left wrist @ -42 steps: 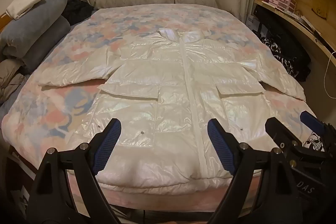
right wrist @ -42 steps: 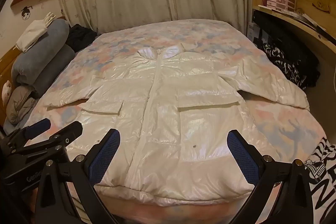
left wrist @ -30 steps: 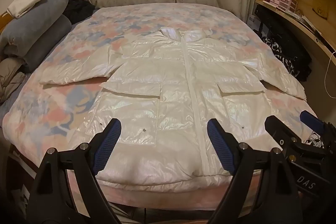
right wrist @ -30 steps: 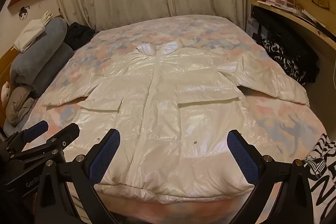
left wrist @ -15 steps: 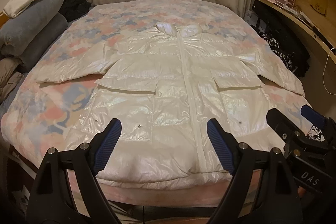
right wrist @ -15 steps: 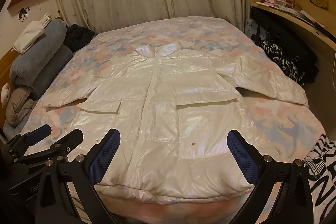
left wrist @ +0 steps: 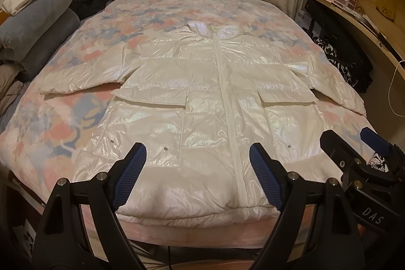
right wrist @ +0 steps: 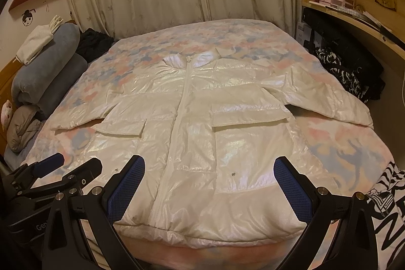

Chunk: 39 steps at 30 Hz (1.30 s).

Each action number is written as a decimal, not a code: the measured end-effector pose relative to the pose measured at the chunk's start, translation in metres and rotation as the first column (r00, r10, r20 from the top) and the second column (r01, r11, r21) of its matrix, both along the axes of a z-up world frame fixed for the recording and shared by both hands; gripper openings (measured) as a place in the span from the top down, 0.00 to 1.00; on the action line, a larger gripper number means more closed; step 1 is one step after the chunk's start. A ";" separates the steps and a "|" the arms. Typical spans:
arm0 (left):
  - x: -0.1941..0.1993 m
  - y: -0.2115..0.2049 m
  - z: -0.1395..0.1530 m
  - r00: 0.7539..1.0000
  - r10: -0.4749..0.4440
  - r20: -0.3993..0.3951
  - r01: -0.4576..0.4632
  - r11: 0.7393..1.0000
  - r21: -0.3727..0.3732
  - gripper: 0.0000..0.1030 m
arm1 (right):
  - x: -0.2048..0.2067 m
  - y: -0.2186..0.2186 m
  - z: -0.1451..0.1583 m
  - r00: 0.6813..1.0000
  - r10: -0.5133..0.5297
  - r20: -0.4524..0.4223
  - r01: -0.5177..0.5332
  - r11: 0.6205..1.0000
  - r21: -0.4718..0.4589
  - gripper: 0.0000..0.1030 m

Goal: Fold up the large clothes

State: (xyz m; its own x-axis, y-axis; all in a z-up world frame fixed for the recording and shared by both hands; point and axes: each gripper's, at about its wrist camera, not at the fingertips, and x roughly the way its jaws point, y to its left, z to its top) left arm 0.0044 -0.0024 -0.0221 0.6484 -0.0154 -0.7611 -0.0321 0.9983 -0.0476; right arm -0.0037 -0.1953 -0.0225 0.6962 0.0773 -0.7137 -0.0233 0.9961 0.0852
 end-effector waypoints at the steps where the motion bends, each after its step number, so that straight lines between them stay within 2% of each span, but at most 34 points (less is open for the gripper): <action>1: 0.001 0.002 -0.001 1.000 0.001 -0.003 -0.001 1.000 -0.002 0.20 | 0.000 0.000 -0.001 1.000 0.000 -0.001 0.000 1.000 0.001 0.00; 22: 0.008 0.010 -0.017 0.999 0.002 -0.053 -0.003 1.000 -0.016 0.20 | 0.021 0.001 -0.030 0.997 0.010 -0.070 -0.009 1.000 0.021 0.00; 39: 0.021 0.001 -0.023 0.997 -0.029 -0.075 0.027 0.999 -0.029 0.20 | 0.029 -0.006 -0.042 0.995 0.008 -0.100 -0.003 0.999 0.052 0.00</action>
